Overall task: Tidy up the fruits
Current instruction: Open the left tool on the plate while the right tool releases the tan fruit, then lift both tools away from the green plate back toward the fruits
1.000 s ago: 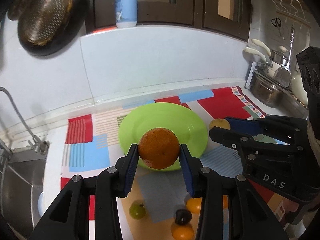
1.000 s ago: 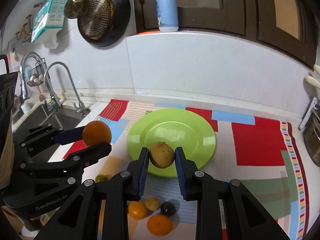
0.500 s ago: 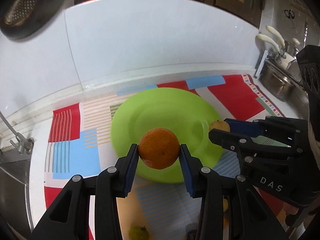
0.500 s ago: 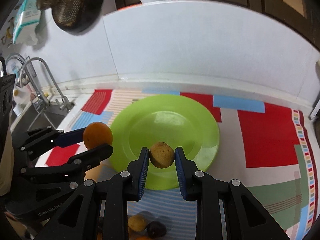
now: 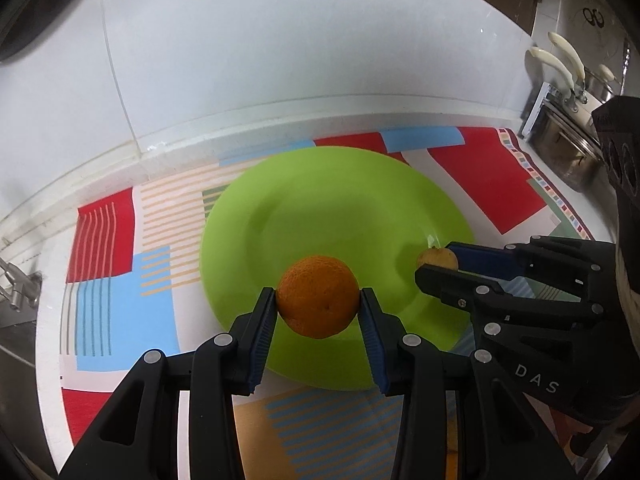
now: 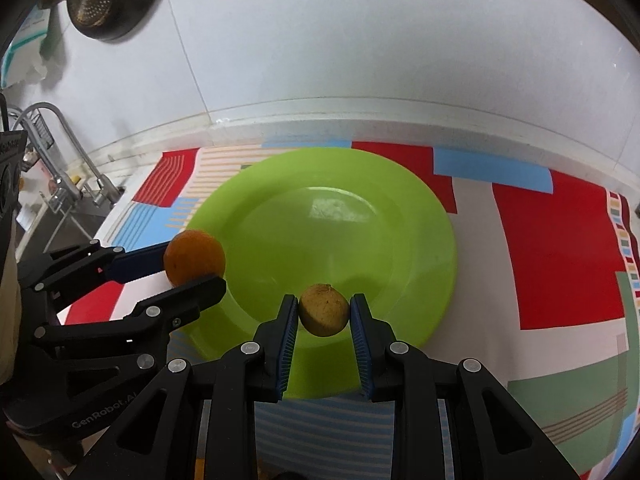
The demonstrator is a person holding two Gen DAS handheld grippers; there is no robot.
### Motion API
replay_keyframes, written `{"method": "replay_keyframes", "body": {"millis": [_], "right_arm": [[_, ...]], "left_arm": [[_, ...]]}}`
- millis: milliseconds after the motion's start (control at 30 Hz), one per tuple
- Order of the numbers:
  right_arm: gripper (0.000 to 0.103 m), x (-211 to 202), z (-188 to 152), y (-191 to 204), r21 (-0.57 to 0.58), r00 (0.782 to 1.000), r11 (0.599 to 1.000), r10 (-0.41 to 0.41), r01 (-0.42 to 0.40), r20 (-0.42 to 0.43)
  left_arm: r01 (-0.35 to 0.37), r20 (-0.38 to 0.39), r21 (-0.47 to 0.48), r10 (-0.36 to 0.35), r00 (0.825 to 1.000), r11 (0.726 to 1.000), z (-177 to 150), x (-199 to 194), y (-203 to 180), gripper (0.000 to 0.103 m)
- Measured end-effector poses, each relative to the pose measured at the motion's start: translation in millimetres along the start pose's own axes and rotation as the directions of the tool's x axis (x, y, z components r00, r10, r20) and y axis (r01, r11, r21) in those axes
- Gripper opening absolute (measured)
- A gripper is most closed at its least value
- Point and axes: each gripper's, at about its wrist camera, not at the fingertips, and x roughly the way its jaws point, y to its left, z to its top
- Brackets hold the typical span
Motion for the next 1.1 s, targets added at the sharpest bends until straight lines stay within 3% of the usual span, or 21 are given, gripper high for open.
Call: {"method": "replay_keyframes", "body": {"millis": [100, 433, 733, 833, 1033, 1100], "right_arm": [[0.031, 0.2, 1.5, -1.0, 0.001, 1.000, 1.000, -0.006, 0.006, 0.004], [0.035, -29.7, -2.2, -0.7, 0.008, 0.998, 1.000, -0.019, 0.019, 0.060], [0.035, -78.4, -14.2, 11.5, -0.002, 0.990, 1.000, -0.020, 0.020, 0.143], [0.045, -94.9, -20.5, 15.8, 0.001, 0.985, 1.000, -0.024, 0.024, 0.171], [0.047, -123.6, -38.1, 23.7, -0.007, 0.978, 0.999, -0.030, 0.032, 0.205], [0.054, -131.2, -43.3, 26.1, -0.008, 0.975, 0.999, -0.037, 0.040, 0.218]], "left_arm": [[-0.008, 0.013, -0.002, 0.008, 1.000, 1.000, -0.2, -2.1, 0.2, 0.048], [-0.055, 0.068, -0.017, 0.056, 0.996, 0.998, -1.6, -33.6, 2.0, 0.052], [-0.081, 0.164, -0.055, 0.089, 0.983, 0.995, -11.9, -91.0, -4.0, 0.071], [-0.096, 0.189, -0.056, 0.104, 0.976, 0.994, -19.9, -109.0, -8.5, 0.076], [-0.118, 0.226, -0.070, 0.131, 0.965, 0.991, -39.3, -140.9, -15.9, 0.085], [-0.125, 0.234, -0.070, 0.138, 0.962, 0.990, -45.5, -149.5, -19.1, 0.086]]}}
